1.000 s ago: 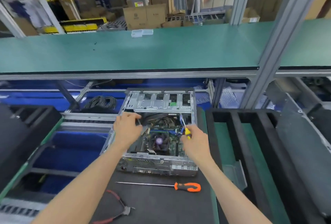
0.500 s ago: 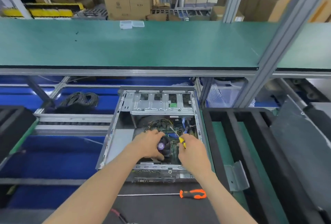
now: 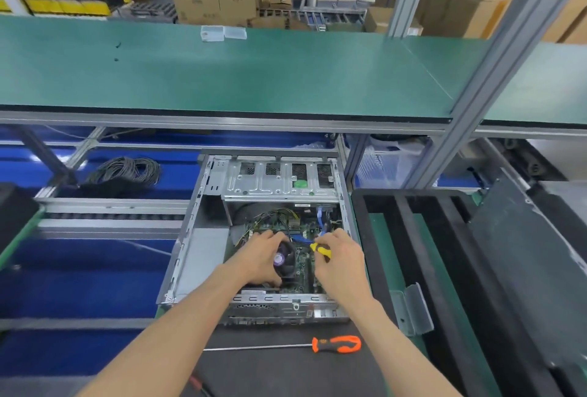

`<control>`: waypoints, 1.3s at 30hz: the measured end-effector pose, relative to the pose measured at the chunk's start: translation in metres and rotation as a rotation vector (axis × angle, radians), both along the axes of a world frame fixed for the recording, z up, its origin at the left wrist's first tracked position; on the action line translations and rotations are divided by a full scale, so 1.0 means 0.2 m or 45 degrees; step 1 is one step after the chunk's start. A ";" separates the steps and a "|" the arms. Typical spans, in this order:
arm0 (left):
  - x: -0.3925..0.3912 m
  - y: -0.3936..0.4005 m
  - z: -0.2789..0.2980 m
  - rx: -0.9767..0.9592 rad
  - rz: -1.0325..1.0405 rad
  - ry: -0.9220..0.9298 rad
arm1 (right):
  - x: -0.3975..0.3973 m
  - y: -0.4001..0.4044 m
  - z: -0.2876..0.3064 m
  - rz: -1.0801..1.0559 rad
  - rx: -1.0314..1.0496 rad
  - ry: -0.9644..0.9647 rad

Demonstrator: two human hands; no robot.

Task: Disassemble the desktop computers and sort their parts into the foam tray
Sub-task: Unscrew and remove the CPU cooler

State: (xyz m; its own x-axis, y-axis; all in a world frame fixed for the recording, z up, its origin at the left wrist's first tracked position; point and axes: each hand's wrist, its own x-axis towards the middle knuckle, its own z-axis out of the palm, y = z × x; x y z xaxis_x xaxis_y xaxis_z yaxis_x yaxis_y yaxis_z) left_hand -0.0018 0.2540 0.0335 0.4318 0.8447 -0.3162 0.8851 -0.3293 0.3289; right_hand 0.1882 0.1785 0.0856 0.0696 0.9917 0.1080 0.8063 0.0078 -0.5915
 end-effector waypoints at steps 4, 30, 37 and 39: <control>0.01 -0.01 0.00 -0.042 0.018 0.022 | 0.02 0.08 0.05 0.030 0.028 0.026; 0.00 0.00 0.02 -0.121 0.053 -0.057 | 0.02 0.20 0.09 0.178 -0.084 -0.161; 0.00 -0.01 0.03 -0.110 0.043 -0.038 | 0.02 0.22 0.10 0.174 -0.077 -0.159; 0.01 -0.01 0.03 -0.114 0.038 -0.033 | 0.01 0.22 0.10 0.187 -0.091 -0.185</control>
State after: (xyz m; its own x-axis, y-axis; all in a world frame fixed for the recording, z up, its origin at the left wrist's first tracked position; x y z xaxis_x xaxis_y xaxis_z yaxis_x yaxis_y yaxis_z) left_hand -0.0007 0.2524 0.0398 0.4157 0.8261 -0.3804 0.8850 -0.2709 0.3786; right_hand 0.1909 0.2225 0.1054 -0.0872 0.9956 0.0351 0.8765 0.0934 -0.4722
